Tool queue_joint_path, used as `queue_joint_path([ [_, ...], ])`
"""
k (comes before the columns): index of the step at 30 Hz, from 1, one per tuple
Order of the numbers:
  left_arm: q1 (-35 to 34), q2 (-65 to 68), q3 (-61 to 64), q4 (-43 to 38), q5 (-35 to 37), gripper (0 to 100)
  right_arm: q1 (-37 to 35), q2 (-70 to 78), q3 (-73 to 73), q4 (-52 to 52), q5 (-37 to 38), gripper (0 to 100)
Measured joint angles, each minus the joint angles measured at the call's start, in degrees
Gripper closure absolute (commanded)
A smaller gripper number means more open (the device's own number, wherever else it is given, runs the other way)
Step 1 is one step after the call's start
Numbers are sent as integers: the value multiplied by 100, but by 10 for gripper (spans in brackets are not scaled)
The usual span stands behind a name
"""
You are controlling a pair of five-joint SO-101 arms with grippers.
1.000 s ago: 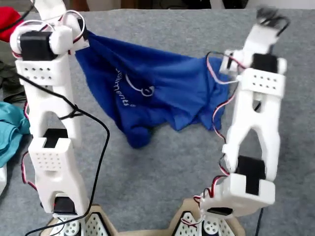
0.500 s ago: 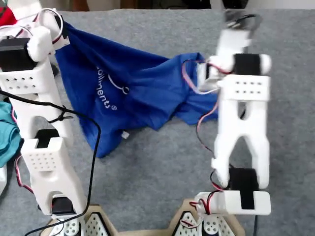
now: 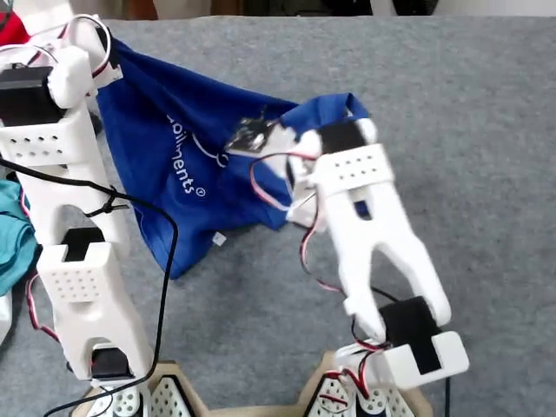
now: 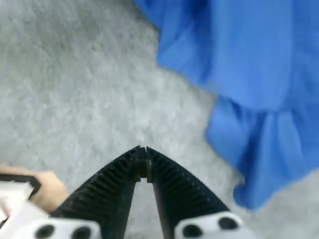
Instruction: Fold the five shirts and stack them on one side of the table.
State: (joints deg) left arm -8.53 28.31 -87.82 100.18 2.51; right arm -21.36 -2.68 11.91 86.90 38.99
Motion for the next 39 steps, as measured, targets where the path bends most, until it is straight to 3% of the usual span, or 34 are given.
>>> queue_joint_path([
  [8, 0, 0, 0, 9, 0, 982, -615, 0, 756, -1204, -580, 853],
  [25, -44, 0, 176, 9, 0, 982, -633, 1363, 782, -2268, -1275, 853],
  [35, -53, 0, 176, 9, 0, 982, -633, 1864, 765, -2558, -1292, 857],
  [39, -53, 0, 176, 9, 0, 982, -624, 1899, 756, -2576, -1407, 954],
])
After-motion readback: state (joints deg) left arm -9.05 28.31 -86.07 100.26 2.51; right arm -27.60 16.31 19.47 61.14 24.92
